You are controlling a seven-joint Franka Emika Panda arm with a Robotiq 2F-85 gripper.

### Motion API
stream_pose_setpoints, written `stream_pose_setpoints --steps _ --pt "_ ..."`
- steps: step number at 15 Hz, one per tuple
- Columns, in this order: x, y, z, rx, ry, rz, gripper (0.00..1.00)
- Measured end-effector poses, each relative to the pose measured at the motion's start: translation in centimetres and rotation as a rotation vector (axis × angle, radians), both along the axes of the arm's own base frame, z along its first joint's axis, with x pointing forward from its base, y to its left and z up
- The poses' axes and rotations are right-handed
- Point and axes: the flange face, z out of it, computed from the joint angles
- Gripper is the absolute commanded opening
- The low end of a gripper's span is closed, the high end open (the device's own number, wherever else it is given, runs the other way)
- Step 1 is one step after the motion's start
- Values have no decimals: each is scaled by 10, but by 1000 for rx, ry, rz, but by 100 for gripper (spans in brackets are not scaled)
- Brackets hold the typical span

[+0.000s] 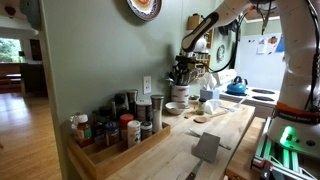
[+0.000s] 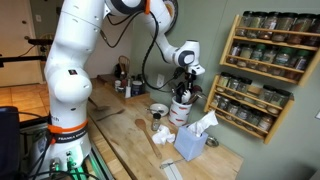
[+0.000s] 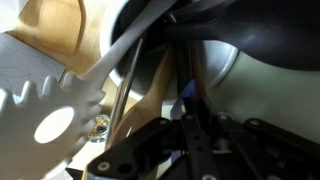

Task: Move the silicon spatula from the utensil holder to the table

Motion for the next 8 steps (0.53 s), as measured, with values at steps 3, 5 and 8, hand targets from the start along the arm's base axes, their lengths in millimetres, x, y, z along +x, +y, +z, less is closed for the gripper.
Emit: stream_pose_setpoints --steps 3,5,8 --pt "0 2 1 -13 0 6 3" --pt "-1 4 6 -29 -5 10 3" --pt "-3 5 24 -49 -31 -1 3"
